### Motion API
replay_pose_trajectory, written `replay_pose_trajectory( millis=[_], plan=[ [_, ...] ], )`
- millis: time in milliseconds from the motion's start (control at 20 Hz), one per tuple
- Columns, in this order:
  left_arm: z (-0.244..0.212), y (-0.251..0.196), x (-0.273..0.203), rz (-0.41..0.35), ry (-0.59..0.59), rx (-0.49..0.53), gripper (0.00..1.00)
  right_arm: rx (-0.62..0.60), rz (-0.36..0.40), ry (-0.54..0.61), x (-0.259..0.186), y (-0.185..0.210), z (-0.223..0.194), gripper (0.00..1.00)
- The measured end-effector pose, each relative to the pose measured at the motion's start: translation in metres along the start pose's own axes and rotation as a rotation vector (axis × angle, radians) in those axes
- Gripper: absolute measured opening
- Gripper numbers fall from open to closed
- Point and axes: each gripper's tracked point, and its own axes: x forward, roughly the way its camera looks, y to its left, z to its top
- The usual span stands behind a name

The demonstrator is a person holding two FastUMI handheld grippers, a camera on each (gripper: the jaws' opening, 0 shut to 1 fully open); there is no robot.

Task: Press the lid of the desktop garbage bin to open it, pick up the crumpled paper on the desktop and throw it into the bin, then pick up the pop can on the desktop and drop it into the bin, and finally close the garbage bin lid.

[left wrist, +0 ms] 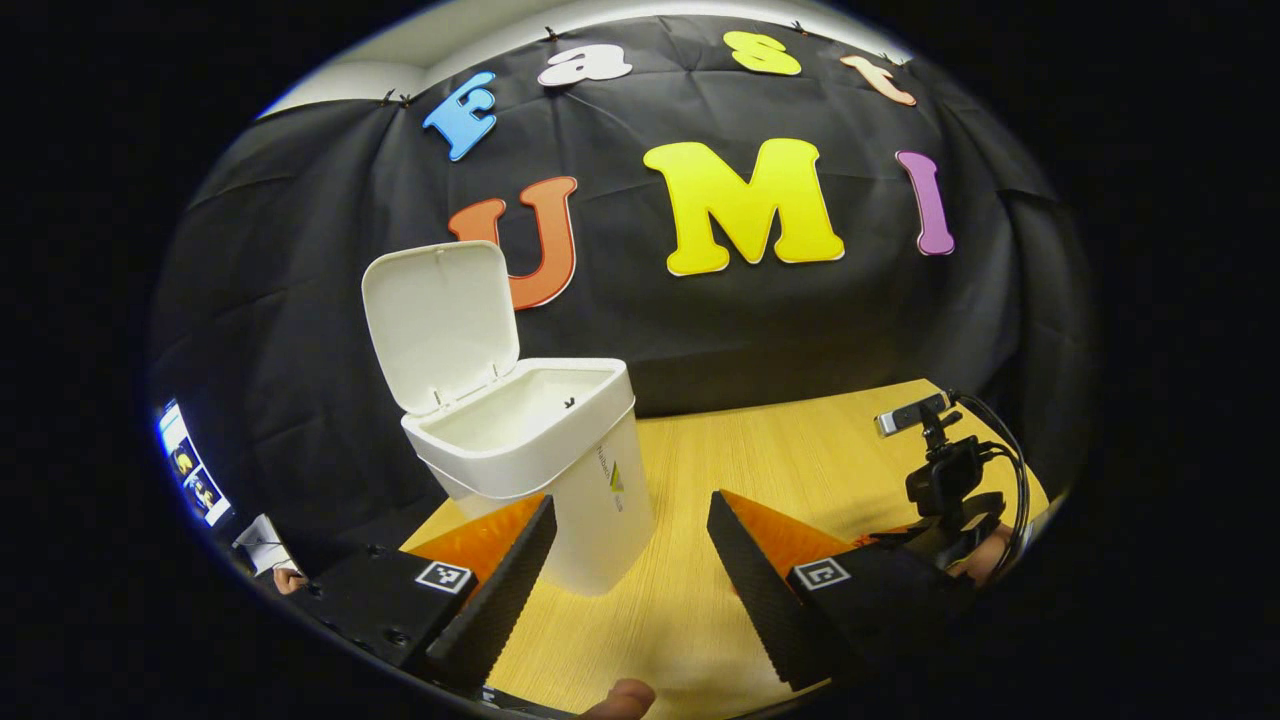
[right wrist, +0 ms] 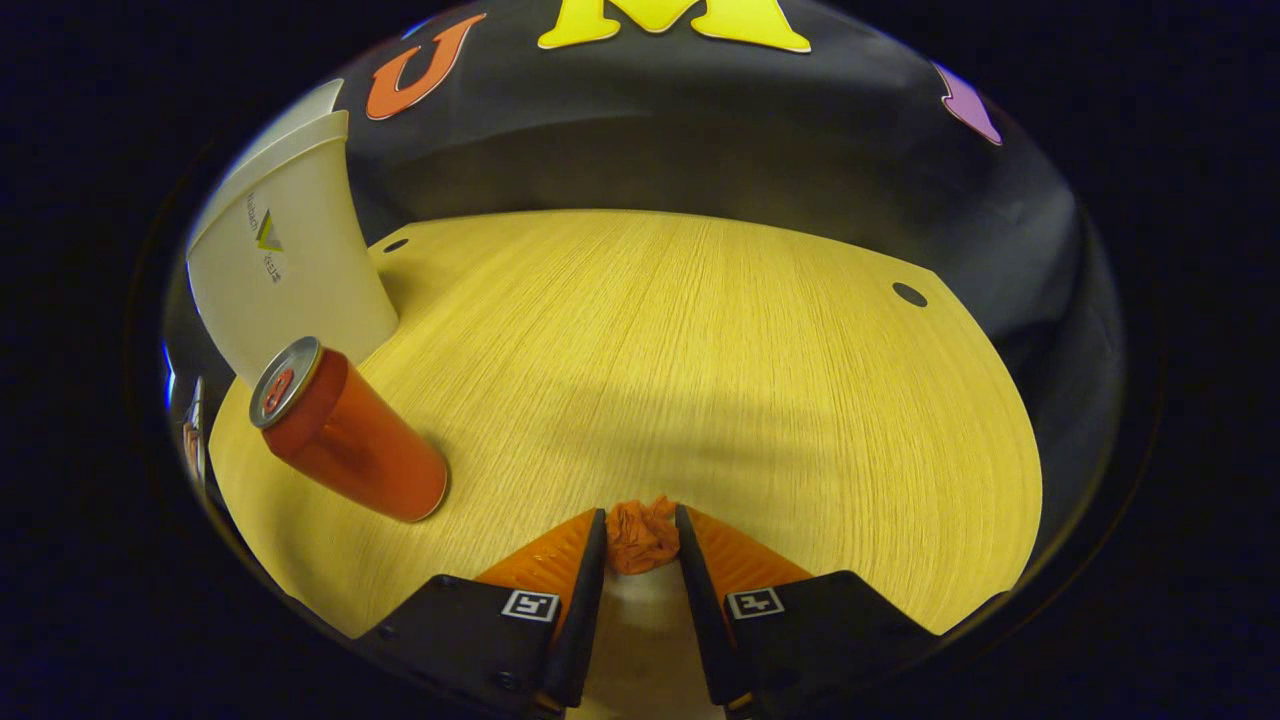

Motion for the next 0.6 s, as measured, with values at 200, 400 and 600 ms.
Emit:
replay_pose_trajectory(
  millis=[200,400,600],
  plan=[
    [0.007,0.009,-0.003,0.006,-0.012,0.005,1.0,0.012,-0.008,0.003,-0.009,-0.003,0.006,0.27],
    [0.012,0.016,-0.007,0.003,-0.032,-0.003,1.0,0.053,-0.009,-0.042,-0.044,-0.012,0.033,0.27],
    [0.013,0.021,-0.006,-0.006,-0.046,-0.019,1.0,0.046,-0.005,-0.111,-0.085,-0.015,0.071,0.27]
  ],
)
